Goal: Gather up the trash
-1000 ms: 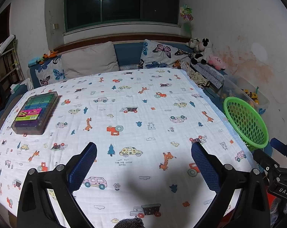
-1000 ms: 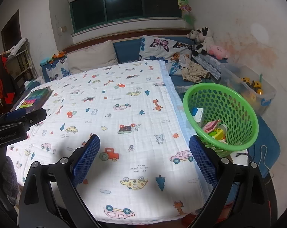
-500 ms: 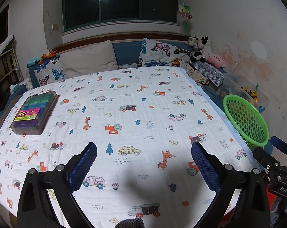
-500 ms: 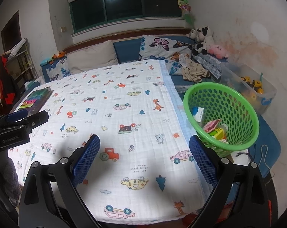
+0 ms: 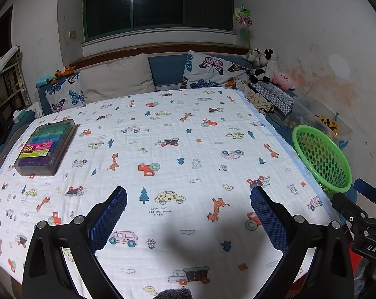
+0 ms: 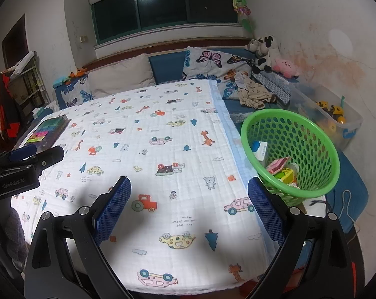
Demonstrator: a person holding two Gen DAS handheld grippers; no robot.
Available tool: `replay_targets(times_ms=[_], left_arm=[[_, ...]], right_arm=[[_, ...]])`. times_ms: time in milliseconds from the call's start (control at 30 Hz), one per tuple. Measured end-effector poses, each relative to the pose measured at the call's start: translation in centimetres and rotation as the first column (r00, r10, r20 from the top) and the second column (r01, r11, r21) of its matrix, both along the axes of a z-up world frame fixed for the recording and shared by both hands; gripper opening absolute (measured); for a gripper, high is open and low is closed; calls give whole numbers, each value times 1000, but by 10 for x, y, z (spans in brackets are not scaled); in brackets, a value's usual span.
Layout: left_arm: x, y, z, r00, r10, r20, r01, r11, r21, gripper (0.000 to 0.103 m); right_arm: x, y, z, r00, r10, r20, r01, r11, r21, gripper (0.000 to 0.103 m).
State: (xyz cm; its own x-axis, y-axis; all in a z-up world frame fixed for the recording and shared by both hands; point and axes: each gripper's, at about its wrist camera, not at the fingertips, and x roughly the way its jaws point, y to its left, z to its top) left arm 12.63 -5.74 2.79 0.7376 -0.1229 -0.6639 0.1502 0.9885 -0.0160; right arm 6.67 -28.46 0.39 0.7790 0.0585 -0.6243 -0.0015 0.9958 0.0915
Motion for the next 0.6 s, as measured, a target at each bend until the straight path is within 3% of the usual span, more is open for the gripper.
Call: replay_targets(times_ms=[600], left_arm=[[-1,-1,-1,1000,11,0,-11,1000,-2,96]], right_arm=[[1,3,0,1000,2,-3,-2,1000,3,94]])
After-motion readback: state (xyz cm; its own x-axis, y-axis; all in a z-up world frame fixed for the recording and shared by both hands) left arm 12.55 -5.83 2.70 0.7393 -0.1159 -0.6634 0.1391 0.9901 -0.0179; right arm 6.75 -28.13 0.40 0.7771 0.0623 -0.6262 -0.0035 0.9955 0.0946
